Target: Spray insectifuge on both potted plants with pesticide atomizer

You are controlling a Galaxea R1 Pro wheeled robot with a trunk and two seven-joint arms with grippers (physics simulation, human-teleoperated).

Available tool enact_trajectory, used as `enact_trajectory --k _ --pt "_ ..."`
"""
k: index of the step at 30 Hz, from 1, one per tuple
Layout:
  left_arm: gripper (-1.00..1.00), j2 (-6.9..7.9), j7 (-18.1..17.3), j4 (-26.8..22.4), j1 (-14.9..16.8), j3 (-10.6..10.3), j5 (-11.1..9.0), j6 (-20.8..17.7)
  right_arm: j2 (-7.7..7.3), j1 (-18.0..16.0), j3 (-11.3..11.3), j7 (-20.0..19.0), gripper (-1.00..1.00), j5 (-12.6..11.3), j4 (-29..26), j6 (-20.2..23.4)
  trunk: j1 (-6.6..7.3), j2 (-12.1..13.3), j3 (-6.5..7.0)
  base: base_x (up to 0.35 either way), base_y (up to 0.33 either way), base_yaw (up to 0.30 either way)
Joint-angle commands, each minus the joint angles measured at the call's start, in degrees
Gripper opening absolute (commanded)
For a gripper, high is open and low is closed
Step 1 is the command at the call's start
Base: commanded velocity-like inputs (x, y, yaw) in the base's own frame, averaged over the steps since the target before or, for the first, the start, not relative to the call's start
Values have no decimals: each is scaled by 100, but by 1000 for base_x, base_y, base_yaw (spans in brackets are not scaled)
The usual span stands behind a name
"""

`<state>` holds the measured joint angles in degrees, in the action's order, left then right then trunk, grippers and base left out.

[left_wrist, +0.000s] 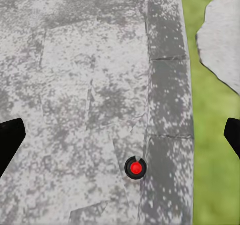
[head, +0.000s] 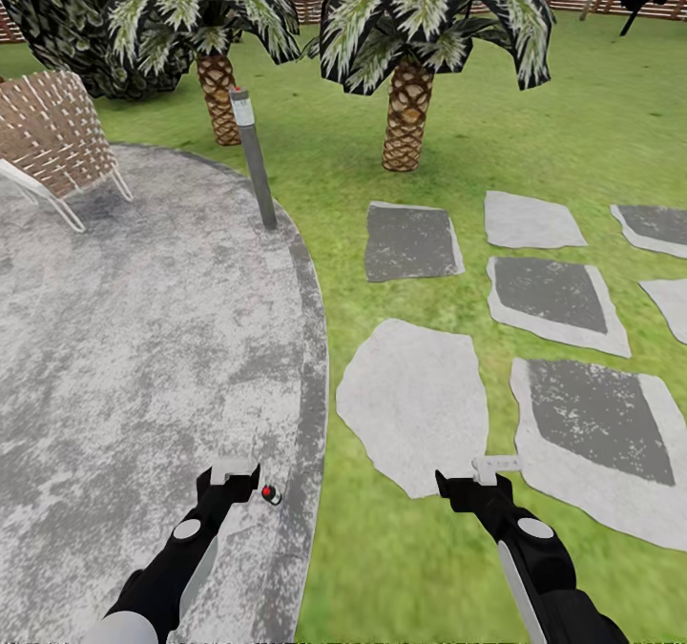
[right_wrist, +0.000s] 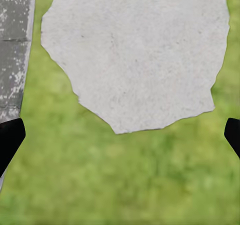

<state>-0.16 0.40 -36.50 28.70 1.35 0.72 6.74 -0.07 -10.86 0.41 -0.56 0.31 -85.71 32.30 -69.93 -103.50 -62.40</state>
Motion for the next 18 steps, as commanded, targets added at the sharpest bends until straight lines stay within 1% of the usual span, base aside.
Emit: enact_trajectory --k 1,18 --pt "100 -2 4 3 3 6 8 19 -1 -1 0 -6 100 4 -7 30 -22 -43 -31 0 0 0" --pt "100 -2 5 3 3 14 6 27 -2 -2 1 -14 100 4 -7 30 -395 -725 -493 0 0 0"
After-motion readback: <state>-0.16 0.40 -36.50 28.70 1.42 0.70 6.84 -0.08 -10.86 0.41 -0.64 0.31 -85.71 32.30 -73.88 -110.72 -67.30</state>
